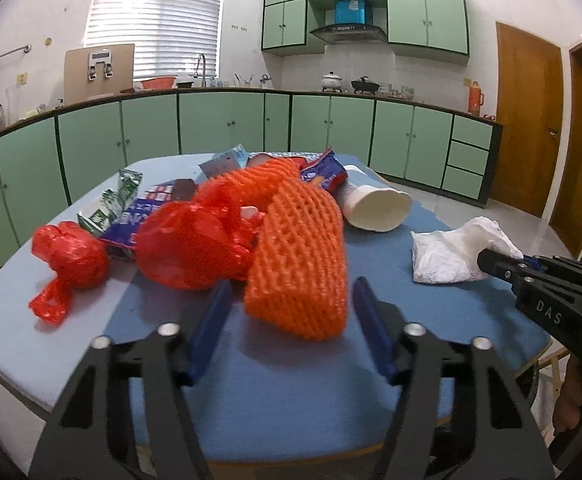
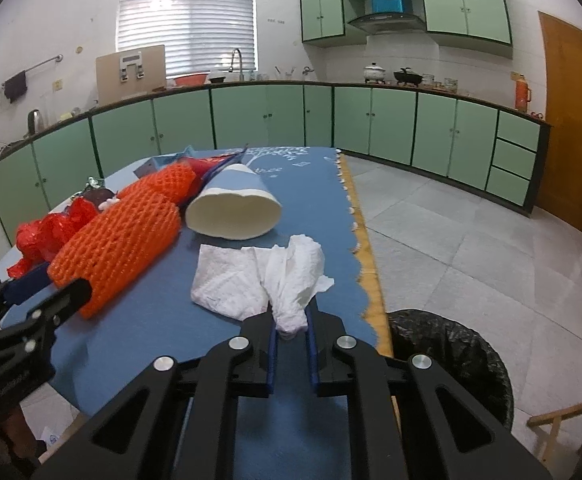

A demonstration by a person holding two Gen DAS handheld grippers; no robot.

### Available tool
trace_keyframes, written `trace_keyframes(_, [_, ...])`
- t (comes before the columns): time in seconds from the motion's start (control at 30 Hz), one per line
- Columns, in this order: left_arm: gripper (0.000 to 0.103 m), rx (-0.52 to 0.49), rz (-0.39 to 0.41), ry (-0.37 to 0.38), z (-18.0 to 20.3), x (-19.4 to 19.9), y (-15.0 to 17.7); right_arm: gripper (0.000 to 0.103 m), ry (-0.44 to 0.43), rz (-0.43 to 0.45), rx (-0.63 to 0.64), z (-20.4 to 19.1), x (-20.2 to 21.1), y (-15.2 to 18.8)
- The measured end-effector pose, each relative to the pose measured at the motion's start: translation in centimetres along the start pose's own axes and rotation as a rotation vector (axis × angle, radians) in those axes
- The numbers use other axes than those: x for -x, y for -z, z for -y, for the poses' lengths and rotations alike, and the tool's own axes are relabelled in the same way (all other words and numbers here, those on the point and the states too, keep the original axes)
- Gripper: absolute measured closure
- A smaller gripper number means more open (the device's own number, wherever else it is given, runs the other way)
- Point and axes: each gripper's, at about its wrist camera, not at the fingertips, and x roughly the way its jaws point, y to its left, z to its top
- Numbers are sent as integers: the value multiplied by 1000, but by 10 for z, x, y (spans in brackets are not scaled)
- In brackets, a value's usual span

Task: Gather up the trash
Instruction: 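Grasp the orange foam net with the left tool while the right tool grasps the white tissue, then carry both items over the black bin and open both tools to drop them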

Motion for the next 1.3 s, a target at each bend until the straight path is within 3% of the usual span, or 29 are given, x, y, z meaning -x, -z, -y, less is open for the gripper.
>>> trace_keyframes(0.13, [90,-19,6,40,8,-2,2,91,4,5,-13,4,1,1])
trace_keyframes(0.17, [92,-22,9,51,10,-2,2,91,3,9,-16,5,3,2])
trace_keyframes(0.4, [94,-39,37,116,26,1,-4,91,60,62,-30,19,19,-2])
trace_keyframes(0.63, [94,-88,54,286,81,-1,-20,91,225,66,-140,84,34,5])
trace_keyframes(0.83, [94,-143,18,422,142,-18,-21,91,354,26,-244,138,35,27])
trace_keyframes(1.03, [94,-170,-62,465,181,-42,-8,91,379,-6,-302,167,29,42])
trace_keyframes(1.17, [86,-199,-125,468,198,-57,3,87,380,-22,-309,172,25,45])
trace_keyframes(1.2, [79,-202,-134,465,199,-58,5,83,386,-25,-307,172,24,45])
trace_keyframes(1.23, [59,-204,-143,462,199,-60,5,74,396,-28,-298,171,24,46])
trace_keyframes(1.27, [49,-203,-144,463,200,-61,5,69,400,-32,-289,169,22,45])
trace_keyframes(1.3, [49,-205,-137,463,201,-60,4,57,406,-32,-281,168,22,45])
